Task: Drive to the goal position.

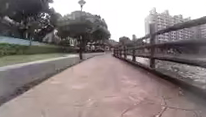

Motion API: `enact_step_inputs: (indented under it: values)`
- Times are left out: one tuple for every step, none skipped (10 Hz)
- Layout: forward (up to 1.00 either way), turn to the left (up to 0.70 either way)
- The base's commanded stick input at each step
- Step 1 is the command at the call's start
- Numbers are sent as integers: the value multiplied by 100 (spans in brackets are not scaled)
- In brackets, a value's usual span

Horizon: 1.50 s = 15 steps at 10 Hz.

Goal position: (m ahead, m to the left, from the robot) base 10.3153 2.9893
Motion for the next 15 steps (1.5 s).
enact_step_inputs:
  values:
    - [100,0]
    - [100,0]
    - [100,0]
    - [100,0]
    - [100,0]
    - [100,0]
    - [100,0]
    - [100,-32]
    - [100,-40]
    - [100,-40]
    - [100,-40]
    - [100,-40]
    - [100,-40]
    - [100,-40]
    - [100,-19]
